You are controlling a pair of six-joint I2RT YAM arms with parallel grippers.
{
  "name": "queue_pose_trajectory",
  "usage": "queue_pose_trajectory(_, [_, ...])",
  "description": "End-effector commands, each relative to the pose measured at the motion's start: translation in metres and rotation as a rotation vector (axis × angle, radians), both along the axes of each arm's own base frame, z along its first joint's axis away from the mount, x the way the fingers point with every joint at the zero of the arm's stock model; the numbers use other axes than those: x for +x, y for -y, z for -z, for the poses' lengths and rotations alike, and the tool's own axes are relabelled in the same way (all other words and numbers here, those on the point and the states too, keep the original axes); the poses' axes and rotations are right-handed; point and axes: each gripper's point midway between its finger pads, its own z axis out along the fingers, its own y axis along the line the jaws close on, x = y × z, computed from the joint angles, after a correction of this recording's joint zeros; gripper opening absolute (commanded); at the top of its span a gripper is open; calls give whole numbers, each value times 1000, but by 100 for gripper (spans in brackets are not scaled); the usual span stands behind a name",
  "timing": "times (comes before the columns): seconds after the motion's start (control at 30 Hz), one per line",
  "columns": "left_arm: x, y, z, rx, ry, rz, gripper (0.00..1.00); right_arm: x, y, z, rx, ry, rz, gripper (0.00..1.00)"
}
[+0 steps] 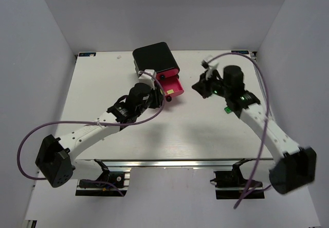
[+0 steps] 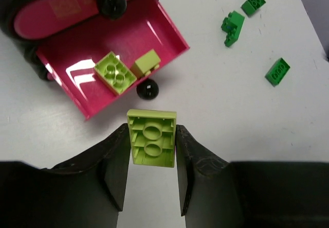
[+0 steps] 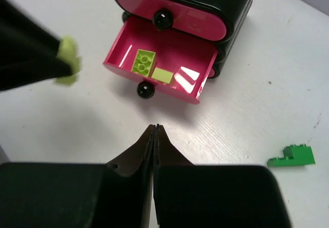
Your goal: Sort the legos into containers by color
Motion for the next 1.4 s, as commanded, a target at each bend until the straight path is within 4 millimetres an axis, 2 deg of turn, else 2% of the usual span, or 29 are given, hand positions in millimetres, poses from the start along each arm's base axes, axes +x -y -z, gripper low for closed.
queue_pose_trajectory(0.0, [27, 8, -29, -5, 125, -22, 0, -33, 9, -31, 126, 117, -44, 0])
queue_pose_trajectory(0.03, [32, 11, -33, -7, 151, -29, 0, -40, 11, -30, 138, 139, -58, 0])
queue_pose_trajectory(0.07, [35, 12, -33, 20, 171, -27, 0, -42, 17, -33, 136, 165, -58, 0])
queue_pose_trajectory(0.1, [41, 16, -43, 1, 213, -31, 0, -51, 18, -40, 144, 194, -77, 3])
queue_pose_trajectory(0.13, [46, 20, -37, 20, 215, -28, 0, -53, 21, -42, 145, 207, -80, 6])
queue_pose_trajectory(0.17, [51, 22, -41, 43, 240, -17, 0, -56, 22, -39, 145, 207, -92, 9])
queue_pose_trajectory(0.2, [55, 25, -41, 59, 251, -9, 0, -58, 23, -39, 135, 226, -109, 18])
queue_pose_trajectory(0.3, [69, 40, -42, 147, 289, 51, 0, -61, 23, -36, 125, 223, -152, 25])
queue_pose_trajectory(0.37, [78, 49, -26, 243, 279, 107, 0, -66, 20, -36, 133, 219, -193, 27])
queue_pose_trajectory(0.4, [83, 55, -34, 251, 295, 119, 0, -67, 21, -34, 135, 213, -202, 28])
queue_pose_trajectory(0.43, [83, 61, -32, 270, 296, 141, 0, -73, 19, -28, 136, 180, -235, 29])
queue_pose_trajectory(0.47, [85, 63, -18, 309, 269, 156, 0, -74, 19, -26, 139, 171, -243, 30])
queue_pose_trajectory(0.5, [89, 65, -22, 343, 293, 173, 0, -76, 18, -25, 142, 167, -253, 30])
queue_pose_trajectory(0.7, [105, 65, -3, 460, 289, 172, 0, -79, 20, -24, 154, 153, -284, 34])
queue_pose_trajectory(0.77, [111, 60, -3, 503, 302, 144, 0, -80, 20, -23, 155, 148, -287, 34])
queue_pose_trajectory(0.83, [116, 57, 6, 544, 292, 130, 0, -81, 20, -23, 160, 147, -298, 36])
queue_pose_trajectory(0.9, [122, 54, 5, 584, 295, 108, 6, -80, 21, -21, 161, 139, -294, 37])
queue_pose_trajectory(0.93, [125, 53, 13, 610, 282, 103, 7, -81, 20, -19, 163, 132, -302, 38])
queue_pose_trajectory(0.97, [128, 51, 11, 623, 284, 85, 9, -80, 20, -19, 164, 127, -303, 40])
queue_pose_trajectory(1.0, [130, 51, 15, 641, 272, 83, 15, -80, 20, -17, 164, 118, -307, 41])
queue_pose_trajectory(1.1, [135, 50, 21, 676, 259, 71, 24, -79, 21, -15, 164, 103, -308, 44])
queue_pose_trajectory(1.13, [136, 50, 22, 680, 257, 66, 33, -79, 21, -14, 164, 100, -309, 45])
queue_pose_trajectory(1.27, [138, 54, 18, 669, 254, 71, 48, -78, 22, -9, 164, 83, -309, 48])
queue_pose_trajectory(1.37, [137, 60, 3, 631, 266, 83, 56, -77, 21, -6, 161, 74, -316, 52])
